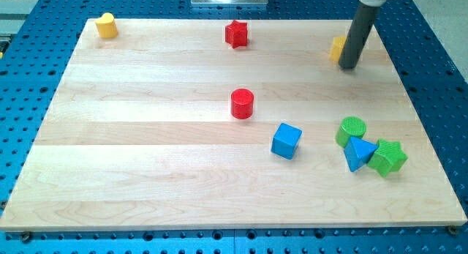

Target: Move the green circle vertically below the heart

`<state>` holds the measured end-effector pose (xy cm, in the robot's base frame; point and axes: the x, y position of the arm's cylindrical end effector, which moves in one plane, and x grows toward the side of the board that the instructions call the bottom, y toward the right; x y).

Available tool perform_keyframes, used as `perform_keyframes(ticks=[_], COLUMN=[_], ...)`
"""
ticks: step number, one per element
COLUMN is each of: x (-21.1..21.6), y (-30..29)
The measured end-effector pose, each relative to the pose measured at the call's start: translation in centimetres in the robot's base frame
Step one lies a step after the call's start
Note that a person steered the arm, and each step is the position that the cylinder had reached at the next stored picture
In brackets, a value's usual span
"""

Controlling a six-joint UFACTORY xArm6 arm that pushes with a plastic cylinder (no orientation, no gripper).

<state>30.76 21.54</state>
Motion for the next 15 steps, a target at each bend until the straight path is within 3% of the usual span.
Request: perform_keyframes(ticks=[2,4,6,8,10,13,15], x=[-5.2,-5.0,3.7,12.8,19.5,19.5,17.2], y=[0.0,-0.2,-7.1,3.3,-2.4,-14.9,-12.9])
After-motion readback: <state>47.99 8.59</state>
